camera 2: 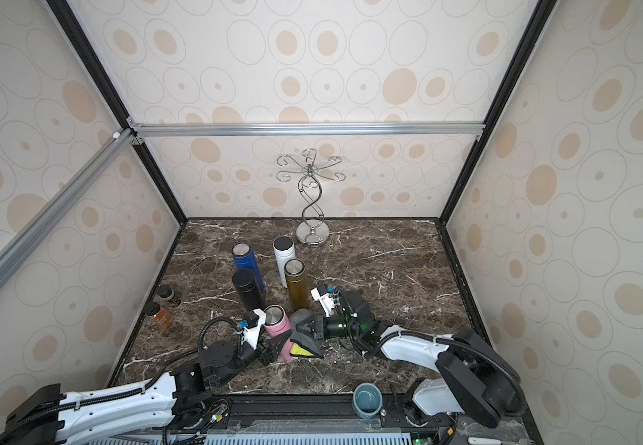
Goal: Wipe the surface of the thermos
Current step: Wipe the dirt from the surface of the thermos.
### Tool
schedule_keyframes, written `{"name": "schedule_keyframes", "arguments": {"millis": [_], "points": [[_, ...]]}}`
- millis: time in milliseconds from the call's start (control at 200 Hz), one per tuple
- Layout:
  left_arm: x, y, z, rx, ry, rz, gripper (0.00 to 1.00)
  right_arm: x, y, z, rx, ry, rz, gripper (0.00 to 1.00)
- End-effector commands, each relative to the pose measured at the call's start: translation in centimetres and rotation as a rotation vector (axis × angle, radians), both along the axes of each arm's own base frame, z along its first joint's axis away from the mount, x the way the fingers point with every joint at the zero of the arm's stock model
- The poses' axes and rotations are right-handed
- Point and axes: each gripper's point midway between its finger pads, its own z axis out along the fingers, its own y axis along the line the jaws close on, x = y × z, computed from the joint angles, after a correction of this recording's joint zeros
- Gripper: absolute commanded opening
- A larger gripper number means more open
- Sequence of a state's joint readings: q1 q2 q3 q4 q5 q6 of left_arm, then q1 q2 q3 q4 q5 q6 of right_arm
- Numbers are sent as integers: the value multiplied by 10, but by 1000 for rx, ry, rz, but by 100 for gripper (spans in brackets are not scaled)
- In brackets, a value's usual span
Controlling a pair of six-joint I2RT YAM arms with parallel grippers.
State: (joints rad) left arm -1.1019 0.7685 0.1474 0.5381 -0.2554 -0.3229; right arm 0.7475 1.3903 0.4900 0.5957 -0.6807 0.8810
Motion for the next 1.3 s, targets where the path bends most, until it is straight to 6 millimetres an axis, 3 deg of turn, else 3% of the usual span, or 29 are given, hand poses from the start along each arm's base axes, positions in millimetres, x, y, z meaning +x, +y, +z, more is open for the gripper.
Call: {"name": "schedule_keyframes", "arguments": {"millis": [0, 170, 315, 500, 715, 945, 1136, 1296], "points": [[-9, -17, 26, -70, -50, -88, 0, -2, 16, 2, 53, 49, 58, 0], [-9, -19, 26, -64, -56, -98, 0, 2, 21, -33, 3, 130, 55, 0], [-9, -18, 26, -70, -64, -96, 0, 4, 19, -45, -24, 144, 31, 0], [-10, -15, 24, -79, -63, -94, 0, 9, 16, -32, -29, 95, 6, 0], [-10, -12, 25, -87, -69, -87, 0, 20, 9, -19, -150, -23, -10, 0], [-10, -15, 27, -79, -81, -97, 0, 30, 16, 5, -163, -112, 3, 0], [-8, -15, 22, -59, -85, -85, 0, 20, 21, 28, -103, -157, 49, 0], [-5, -13, 19, -46, -91, -68, 3, 8, 28, 32, -71, -163, 88, 0]]}}
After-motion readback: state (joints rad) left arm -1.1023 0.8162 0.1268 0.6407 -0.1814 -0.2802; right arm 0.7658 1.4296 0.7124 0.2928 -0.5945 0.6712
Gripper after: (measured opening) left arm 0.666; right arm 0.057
